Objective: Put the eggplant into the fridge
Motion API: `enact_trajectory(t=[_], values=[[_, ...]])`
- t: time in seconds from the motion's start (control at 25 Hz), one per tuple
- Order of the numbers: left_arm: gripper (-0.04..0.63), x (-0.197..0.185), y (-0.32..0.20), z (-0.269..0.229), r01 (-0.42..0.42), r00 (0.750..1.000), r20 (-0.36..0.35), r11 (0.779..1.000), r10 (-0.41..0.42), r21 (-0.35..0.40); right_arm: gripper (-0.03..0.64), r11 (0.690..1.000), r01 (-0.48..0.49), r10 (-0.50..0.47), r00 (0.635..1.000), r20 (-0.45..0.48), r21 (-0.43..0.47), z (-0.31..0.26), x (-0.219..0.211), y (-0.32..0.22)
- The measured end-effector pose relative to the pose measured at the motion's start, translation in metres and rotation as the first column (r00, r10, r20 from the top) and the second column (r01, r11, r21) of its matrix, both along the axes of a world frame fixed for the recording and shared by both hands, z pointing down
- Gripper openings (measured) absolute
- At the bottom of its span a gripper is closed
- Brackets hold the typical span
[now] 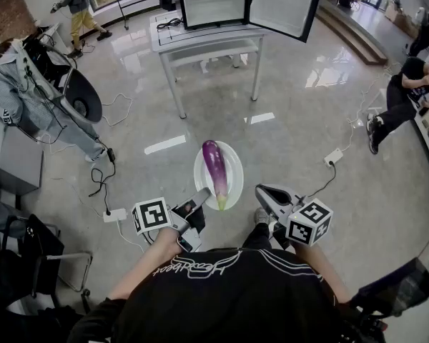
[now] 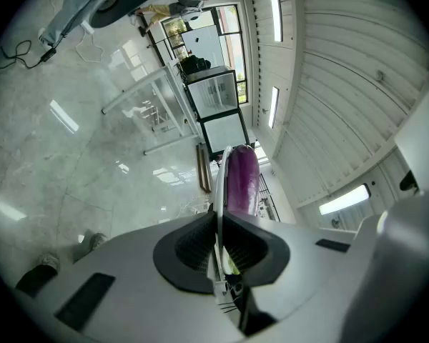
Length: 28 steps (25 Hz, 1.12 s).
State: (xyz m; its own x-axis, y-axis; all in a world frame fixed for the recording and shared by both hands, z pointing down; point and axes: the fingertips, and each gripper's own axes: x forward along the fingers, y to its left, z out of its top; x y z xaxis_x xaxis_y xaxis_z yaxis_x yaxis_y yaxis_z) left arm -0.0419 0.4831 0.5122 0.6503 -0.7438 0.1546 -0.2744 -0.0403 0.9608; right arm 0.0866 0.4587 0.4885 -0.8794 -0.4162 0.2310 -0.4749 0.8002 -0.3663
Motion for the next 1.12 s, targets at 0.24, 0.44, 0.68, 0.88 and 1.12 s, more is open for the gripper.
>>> enact_trajectory(t=[0.24,0.44,0.68,0.88,1.12], values=[[0.031,0.007,0.006,-0.004,0.002,0.999,-0.049,1.000,-0.002,0.011,0.006,1.000,0.004,-0.004,1.000,-0.016,0.011,0.001,0.003,0.005],[0.031,-0.001,0.007,0.000,0.016,1.000,-0.008,1.000,-0.016,0.003,0.006,1.000,0.013,-0.013,1.000,-0.021,0.021,-0.001,-0.001,0.005],[0.031,0.003,0.008,-0.007,0.015,1.000,-0.019,1.000,-0.015,0.018,0.006,1.000,0.024,-0.024,1.000,0.014,0.016,-0.012,-0.002,0.007],[0.031,0.004,0.005,-0.015,0.018,0.999,-0.037,0.999,-0.017,0.044,0.006,0.999,0.022,-0.022,1.000,0.010,0.023,-0.016,-0.001,0.004],[0.031,0.008,0.004,-0.023,0.007,1.000,-0.025,0.998,-0.006,0.061,0.006,1.000,-0.007,0.007,1.000,0.026,-0.004,-0.021,0.004,0.003]])
